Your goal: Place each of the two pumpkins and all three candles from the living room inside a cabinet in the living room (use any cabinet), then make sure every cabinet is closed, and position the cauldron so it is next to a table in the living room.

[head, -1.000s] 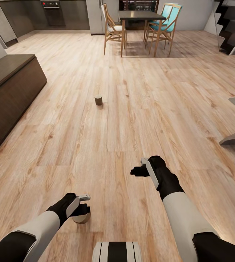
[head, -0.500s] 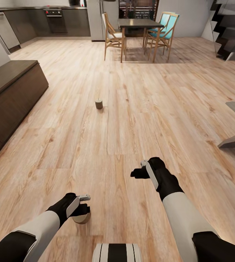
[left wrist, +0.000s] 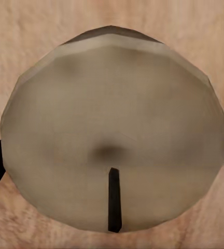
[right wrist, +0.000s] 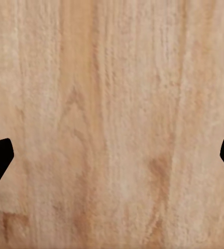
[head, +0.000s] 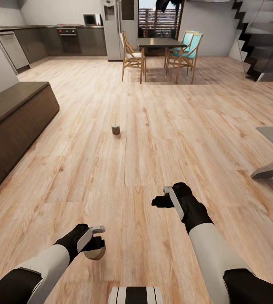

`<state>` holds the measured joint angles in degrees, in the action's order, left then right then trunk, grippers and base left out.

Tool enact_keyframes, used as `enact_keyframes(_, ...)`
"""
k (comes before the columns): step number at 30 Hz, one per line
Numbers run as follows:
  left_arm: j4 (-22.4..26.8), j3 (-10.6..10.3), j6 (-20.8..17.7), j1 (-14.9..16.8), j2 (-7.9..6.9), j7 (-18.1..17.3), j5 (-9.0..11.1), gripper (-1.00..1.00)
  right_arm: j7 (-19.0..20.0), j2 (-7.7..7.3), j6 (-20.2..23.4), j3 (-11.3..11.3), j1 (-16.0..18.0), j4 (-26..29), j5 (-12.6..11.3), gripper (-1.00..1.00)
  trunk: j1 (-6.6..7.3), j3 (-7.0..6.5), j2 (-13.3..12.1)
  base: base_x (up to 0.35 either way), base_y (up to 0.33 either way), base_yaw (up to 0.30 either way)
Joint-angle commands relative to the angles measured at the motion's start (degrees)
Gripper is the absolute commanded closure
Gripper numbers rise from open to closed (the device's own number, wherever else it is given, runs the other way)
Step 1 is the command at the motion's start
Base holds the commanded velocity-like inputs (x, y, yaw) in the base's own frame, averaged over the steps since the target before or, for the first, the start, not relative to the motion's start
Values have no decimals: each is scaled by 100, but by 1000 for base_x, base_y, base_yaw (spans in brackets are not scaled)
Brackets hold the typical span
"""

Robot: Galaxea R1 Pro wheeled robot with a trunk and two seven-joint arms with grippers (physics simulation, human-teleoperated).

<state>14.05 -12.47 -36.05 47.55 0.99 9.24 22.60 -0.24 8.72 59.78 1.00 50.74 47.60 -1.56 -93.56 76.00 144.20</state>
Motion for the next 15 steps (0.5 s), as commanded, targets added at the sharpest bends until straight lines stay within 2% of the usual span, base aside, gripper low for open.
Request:
enact_keyframes(1, 13, -36, -25, 0, -2, 43, 60, 100, -2, -1, 22, 6, 0, 8, -11, -100, 3, -19, 0, 0, 0, 0)
enact_keyframes(15, 52, -36, -25, 0, -14, 26, 67, 100, -18, -1, 22, 1, 3, -134, 6, -100, 39, -427, -19, 0, 0, 0)
